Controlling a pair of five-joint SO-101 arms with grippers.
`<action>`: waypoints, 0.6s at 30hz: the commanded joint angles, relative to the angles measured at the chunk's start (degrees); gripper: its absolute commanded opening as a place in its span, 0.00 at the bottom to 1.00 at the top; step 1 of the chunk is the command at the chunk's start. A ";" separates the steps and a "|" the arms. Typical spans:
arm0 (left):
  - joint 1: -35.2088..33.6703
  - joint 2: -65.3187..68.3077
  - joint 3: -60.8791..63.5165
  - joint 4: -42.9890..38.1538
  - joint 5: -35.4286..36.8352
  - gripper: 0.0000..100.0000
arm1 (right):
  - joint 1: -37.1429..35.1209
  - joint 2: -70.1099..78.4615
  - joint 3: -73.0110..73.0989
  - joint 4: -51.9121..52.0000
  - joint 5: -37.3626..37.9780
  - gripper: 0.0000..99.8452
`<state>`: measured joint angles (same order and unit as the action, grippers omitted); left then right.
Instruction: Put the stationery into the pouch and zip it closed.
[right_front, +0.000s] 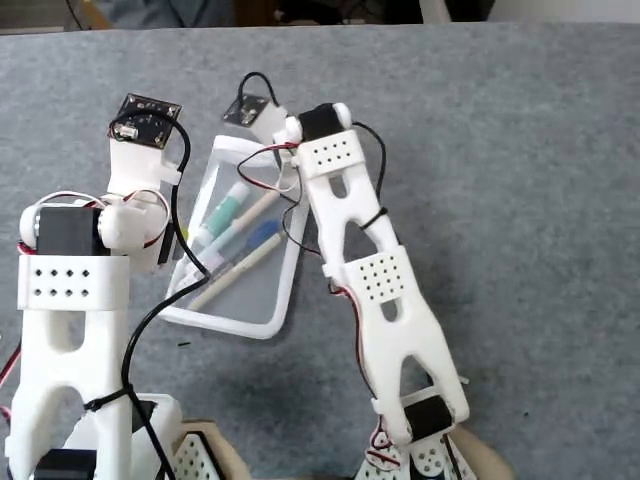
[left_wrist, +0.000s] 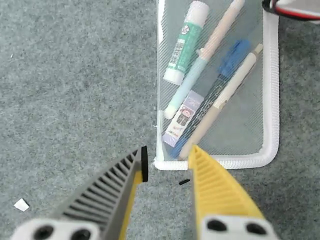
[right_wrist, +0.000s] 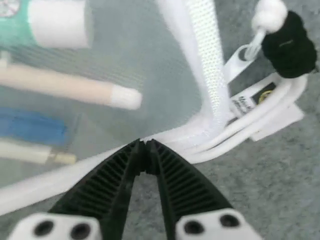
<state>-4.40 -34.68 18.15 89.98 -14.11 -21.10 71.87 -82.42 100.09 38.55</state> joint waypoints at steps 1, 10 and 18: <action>-0.57 -1.58 -2.77 -0.09 0.18 0.16 | -2.46 -6.99 -0.40 0.88 -4.75 0.02; -0.57 -1.58 -2.77 0.00 0.35 0.16 | 3.78 -10.86 -0.48 -16.18 -26.11 0.22; -0.57 -1.58 -2.77 0.18 0.35 0.16 | 3.69 -10.95 21.23 -33.32 -24.79 0.18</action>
<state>-4.40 -34.68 18.15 89.98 -14.11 -17.67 64.66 -65.10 70.20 12.97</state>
